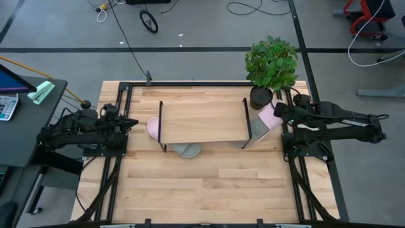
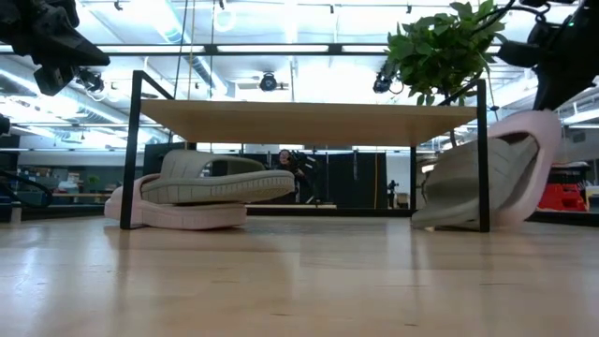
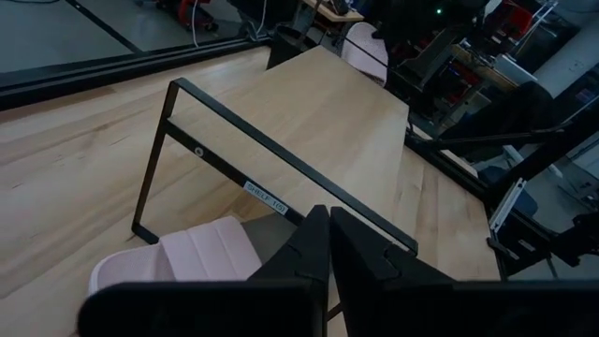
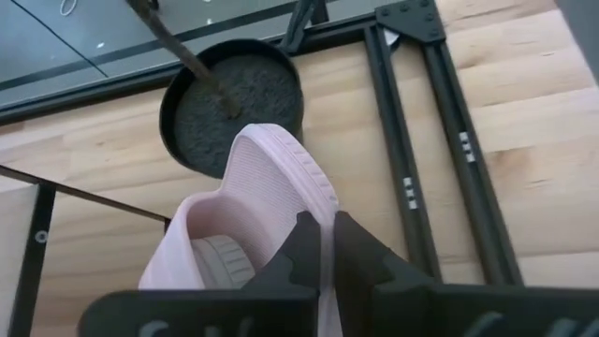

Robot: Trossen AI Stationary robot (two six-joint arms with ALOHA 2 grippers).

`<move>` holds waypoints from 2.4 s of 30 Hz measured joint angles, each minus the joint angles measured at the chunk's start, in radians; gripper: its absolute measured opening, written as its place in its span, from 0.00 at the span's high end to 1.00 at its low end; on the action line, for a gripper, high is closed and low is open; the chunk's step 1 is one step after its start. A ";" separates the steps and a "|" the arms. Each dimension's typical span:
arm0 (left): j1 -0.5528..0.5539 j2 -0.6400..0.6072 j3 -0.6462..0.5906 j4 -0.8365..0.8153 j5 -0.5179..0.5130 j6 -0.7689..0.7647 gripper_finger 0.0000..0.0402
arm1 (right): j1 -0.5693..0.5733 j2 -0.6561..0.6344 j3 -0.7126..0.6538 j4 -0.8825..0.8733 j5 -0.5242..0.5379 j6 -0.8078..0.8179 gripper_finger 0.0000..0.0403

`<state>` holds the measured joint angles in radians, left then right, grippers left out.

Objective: Pick and place slides into the shelf
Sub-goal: Put the right pink slide on the shelf

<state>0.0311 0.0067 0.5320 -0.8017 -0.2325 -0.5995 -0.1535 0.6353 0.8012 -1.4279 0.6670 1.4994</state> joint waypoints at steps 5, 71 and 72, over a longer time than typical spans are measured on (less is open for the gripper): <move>0.000 0.000 0.000 -0.001 0.000 0.000 0.97 | 0.000 -0.009 0.047 -0.058 0.005 -0.001 0.97; 0.000 0.000 0.000 -0.006 -0.010 -0.044 0.96 | 0.274 0.304 0.751 -0.065 -0.515 -0.817 0.97; 0.000 0.000 0.000 -0.006 -0.010 -0.044 0.95 | 0.304 0.318 0.755 -0.065 -0.523 -0.796 0.97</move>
<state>0.0313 0.0067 0.5320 -0.8076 -0.2428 -0.6437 0.1504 0.9529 1.5560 -1.4931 0.1440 0.7036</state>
